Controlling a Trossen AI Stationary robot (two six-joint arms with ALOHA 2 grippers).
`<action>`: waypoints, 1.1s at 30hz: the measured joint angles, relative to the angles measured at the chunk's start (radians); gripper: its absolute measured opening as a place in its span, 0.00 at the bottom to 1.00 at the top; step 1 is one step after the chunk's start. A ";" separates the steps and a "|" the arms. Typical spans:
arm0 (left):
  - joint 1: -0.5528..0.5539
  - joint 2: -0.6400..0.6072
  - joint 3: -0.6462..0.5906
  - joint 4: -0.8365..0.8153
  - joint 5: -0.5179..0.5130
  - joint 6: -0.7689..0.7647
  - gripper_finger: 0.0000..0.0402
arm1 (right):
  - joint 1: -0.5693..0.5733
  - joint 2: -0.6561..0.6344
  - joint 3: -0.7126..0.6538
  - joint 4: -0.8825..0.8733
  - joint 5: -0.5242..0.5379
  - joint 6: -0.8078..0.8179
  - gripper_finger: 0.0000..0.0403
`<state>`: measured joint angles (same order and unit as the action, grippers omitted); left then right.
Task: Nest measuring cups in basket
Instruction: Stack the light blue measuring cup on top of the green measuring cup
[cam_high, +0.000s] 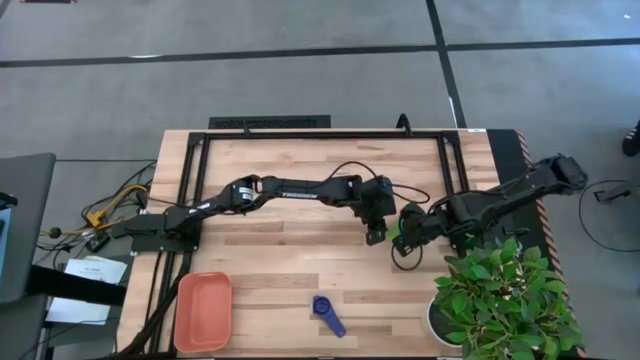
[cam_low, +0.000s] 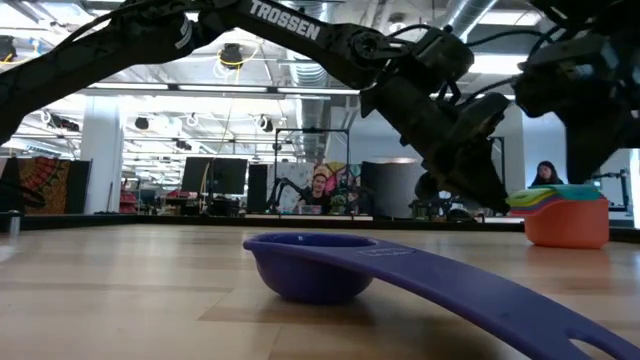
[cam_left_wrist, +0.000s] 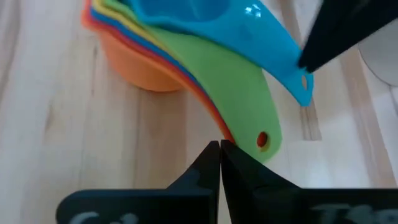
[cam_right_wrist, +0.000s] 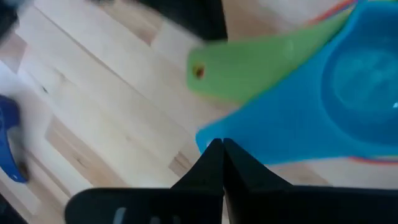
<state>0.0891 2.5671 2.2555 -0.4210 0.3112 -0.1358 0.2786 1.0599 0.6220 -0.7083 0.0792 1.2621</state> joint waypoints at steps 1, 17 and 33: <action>-0.003 0.000 0.000 0.004 0.000 0.001 0.00 | -0.011 0.000 0.000 0.005 0.001 -0.010 0.04; -0.003 0.000 0.000 0.005 -0.002 -0.017 0.00 | 0.013 -0.029 0.105 -0.076 -0.054 0.041 0.03; -0.003 0.001 0.000 0.021 -0.012 0.000 0.00 | 0.058 -0.006 -0.018 -0.204 -0.061 0.162 0.02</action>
<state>0.0858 2.5679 2.2555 -0.4000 0.2995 -0.1360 0.3370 1.0539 0.6040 -0.9120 0.0178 1.4236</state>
